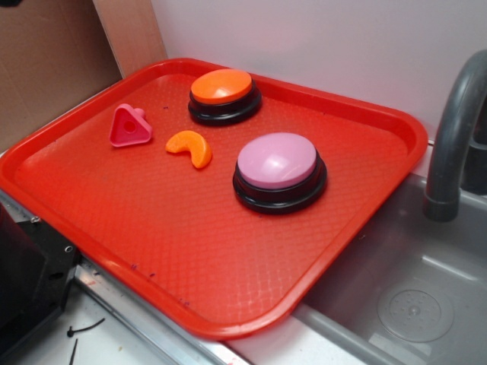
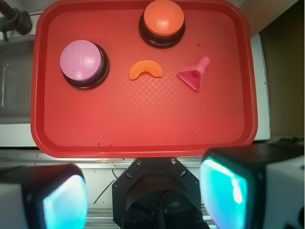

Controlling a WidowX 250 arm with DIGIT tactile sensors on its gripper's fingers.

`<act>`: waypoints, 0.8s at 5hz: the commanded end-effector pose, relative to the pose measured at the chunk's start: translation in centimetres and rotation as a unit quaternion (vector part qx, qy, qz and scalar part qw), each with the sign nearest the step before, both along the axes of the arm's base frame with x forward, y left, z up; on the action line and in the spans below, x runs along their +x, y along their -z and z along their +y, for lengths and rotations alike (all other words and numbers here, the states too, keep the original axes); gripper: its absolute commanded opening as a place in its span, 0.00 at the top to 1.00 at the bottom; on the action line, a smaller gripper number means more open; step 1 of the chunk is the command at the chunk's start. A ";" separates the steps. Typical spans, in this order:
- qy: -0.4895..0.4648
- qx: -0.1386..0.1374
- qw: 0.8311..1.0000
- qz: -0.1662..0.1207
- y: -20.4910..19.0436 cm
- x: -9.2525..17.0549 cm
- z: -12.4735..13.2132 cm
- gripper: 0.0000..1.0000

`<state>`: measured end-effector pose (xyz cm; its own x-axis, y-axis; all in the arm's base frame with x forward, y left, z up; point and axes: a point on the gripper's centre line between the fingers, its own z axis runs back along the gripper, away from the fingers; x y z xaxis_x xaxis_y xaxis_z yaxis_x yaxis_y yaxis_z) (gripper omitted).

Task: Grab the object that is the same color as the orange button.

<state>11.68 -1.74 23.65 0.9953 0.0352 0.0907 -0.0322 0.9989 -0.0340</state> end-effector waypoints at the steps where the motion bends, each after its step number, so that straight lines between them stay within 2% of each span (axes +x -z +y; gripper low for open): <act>1: 0.000 0.000 1.000 0.000 0.0 0.0 0.0 0.00; 2: -0.101 -0.012 0.995 0.016 1.0 0.9 0.6 0.00; 3: -0.196 -0.025 0.980 0.018 2.0 1.9 1.1 0.00; 4: -0.306 -0.033 0.951 0.003 3.5 3.1 1.6 0.00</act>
